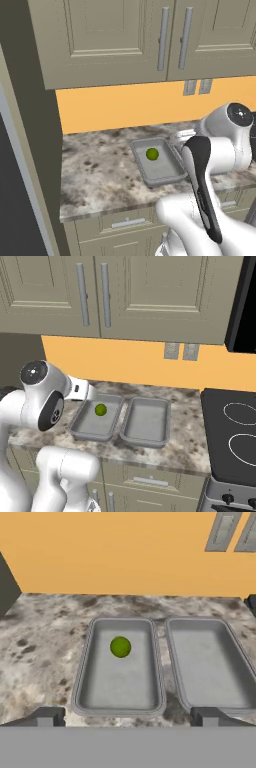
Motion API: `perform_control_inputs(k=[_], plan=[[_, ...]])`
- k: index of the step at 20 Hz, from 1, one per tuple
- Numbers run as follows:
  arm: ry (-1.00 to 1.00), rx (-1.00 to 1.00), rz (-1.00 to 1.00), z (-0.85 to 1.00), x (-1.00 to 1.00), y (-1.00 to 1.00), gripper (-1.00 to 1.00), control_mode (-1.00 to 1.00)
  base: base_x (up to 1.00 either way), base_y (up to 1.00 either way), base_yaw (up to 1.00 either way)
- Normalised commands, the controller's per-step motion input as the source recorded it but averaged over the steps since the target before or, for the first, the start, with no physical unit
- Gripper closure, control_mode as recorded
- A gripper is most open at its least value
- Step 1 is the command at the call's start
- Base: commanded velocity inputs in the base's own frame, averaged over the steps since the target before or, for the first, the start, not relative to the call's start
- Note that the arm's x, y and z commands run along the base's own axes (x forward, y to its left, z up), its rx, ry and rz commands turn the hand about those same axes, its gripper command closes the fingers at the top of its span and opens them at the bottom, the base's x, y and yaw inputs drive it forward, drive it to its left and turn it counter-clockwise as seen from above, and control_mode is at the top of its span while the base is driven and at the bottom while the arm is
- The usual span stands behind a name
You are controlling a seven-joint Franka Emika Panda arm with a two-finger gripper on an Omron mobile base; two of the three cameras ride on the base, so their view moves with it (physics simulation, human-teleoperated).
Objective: Place one lime and one chicken drumstick in each tupperware on the nearby counter, to pack two identical lunches.
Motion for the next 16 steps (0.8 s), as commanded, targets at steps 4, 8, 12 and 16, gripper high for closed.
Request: perform_control_inputs(k=[4, 8, 12, 16], plan=[[-0.01, -0.03, 0.01, -0.14, -0.35, 0.04, -1.00, 1.00, -0.39, 0.05, 0.02], [0.00, 0.00, 0.00, 0.00, 0.00, 0.00, -1.00, 1.00, -0.98, 0.18, 0.07], [0.00, 0.00, 0.00, 0.00, 0.00, 0.00, -1.00, 1.00, -1.00, 0.18, 0.10], [0.00, 0.00, 0.00, 0.00, 0.00, 0.00, -1.00, 1.00, -1.00, 0.04, 0.10]])
